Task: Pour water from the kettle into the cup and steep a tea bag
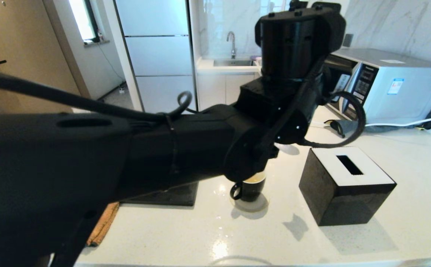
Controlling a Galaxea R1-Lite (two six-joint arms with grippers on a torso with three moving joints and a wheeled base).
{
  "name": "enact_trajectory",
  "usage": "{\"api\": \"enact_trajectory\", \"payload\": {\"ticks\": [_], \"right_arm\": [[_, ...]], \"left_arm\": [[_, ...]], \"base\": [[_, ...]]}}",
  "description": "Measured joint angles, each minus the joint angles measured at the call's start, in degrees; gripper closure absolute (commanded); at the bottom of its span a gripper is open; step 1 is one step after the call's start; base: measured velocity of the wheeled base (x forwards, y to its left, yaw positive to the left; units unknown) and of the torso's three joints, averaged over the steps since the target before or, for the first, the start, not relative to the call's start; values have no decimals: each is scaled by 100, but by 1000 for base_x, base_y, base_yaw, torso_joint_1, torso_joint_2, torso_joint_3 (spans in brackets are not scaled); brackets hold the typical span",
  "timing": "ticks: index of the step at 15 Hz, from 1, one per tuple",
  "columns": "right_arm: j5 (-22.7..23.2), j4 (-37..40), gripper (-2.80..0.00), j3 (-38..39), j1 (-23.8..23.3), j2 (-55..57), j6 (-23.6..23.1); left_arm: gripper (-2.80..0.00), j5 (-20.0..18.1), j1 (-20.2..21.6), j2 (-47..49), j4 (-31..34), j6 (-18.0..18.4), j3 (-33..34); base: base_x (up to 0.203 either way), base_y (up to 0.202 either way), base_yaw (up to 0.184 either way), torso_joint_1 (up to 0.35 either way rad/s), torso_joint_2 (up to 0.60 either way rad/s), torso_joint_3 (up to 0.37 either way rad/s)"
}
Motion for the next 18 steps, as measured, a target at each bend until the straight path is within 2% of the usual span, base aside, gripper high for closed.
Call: {"api": "enact_trajectory", "payload": {"ticks": [8, 13, 18], "right_arm": [[-2, -1, 0, 0, 0, 0, 2], [1, -1, 0, 0, 0, 0, 0], [1, -1, 0, 0, 0, 0, 2]], "left_arm": [[0, -33, -241, 322, -56, -13, -140], [0, -54, -354, 469, -345, -16, -142], [0, -312, -442, 610, -636, -16, -159]], "base": [[0, 0, 0, 0, 0, 0], [0, 0, 0, 0, 0, 0], [0, 0, 0, 0, 0, 0]]}}
